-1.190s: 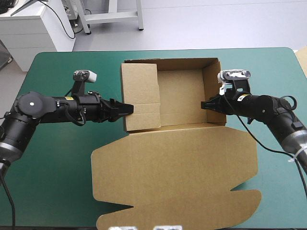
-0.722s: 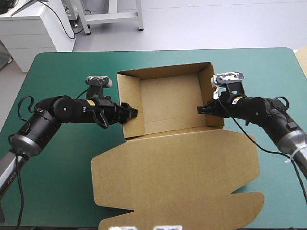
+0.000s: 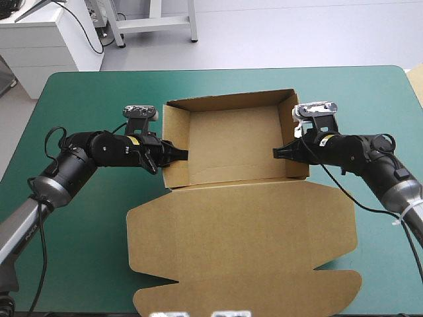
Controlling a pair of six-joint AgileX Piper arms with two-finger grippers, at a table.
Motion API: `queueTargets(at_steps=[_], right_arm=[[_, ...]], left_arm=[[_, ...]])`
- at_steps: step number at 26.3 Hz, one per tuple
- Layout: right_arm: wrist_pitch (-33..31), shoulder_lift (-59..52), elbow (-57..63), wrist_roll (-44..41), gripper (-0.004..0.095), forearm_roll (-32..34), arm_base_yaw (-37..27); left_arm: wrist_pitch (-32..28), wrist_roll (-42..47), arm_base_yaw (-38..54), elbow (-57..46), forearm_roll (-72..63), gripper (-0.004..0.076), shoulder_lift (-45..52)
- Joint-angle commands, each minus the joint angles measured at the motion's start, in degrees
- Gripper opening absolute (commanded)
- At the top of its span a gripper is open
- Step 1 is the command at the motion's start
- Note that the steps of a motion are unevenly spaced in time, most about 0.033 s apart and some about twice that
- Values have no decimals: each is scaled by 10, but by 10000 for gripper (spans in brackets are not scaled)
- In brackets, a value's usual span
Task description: Fold the box
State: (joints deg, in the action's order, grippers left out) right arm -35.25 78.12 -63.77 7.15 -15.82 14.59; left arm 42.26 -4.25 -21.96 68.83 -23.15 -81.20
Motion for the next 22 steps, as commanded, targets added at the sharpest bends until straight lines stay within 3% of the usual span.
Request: queueTargets(at_steps=[1,4,10,22], right_arm=[[2,-20,-18,21,2,-5,0],[-1,-20,-18,17,2,4,9],[-37,-20,-18,-47,2,81,42],[-133,-8,-18,-92,2,96,52]], left_arm=[[-35,-19,-5,18,28,-8,22],[-26,31,-5,18,88,-8,22],[-9,31,-5,18,99,-8,21],[53,32,-5,26,100,-8,-54]])
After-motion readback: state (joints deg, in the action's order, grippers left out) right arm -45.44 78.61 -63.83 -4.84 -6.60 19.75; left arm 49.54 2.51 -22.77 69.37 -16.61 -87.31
